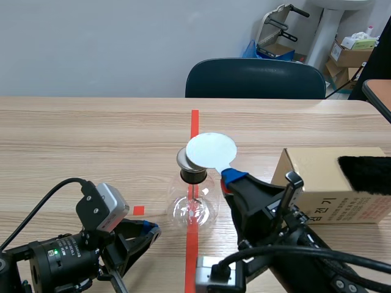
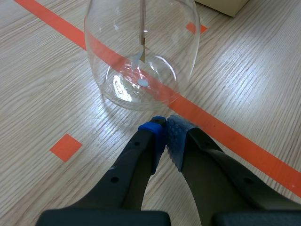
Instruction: Do the electroscope experiment
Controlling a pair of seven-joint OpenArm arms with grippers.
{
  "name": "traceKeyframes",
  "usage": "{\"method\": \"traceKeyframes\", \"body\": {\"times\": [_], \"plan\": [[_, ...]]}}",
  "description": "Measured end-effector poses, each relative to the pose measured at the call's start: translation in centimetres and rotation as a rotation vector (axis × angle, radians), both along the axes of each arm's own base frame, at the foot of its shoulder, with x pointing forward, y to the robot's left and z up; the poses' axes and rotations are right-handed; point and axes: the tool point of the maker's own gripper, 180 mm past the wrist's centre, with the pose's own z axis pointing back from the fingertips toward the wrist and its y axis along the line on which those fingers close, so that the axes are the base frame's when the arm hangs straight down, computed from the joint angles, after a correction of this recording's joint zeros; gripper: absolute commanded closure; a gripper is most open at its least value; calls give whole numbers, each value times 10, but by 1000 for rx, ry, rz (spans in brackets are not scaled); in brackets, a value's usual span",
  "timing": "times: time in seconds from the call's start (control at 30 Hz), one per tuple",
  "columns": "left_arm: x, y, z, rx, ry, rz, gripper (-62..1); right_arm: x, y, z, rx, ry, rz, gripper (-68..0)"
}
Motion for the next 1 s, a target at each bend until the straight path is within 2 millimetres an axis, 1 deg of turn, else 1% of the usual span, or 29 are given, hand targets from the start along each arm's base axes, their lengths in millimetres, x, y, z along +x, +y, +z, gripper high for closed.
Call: {"method": "traceKeyframes", "body": {"times": [0.07, 0.2, 1.0], "plan": [[0, 0, 0, 0, 0, 0, -40, -4, 5, 0, -4, -1, 37, -13], [0, 0, 0, 0, 0, 0, -40, -8, 9, -1, -5, 0, 66, -13], [0, 0, 0, 0, 0, 0, -40, -8, 9, -1, -5, -1, 66, -13]]}}
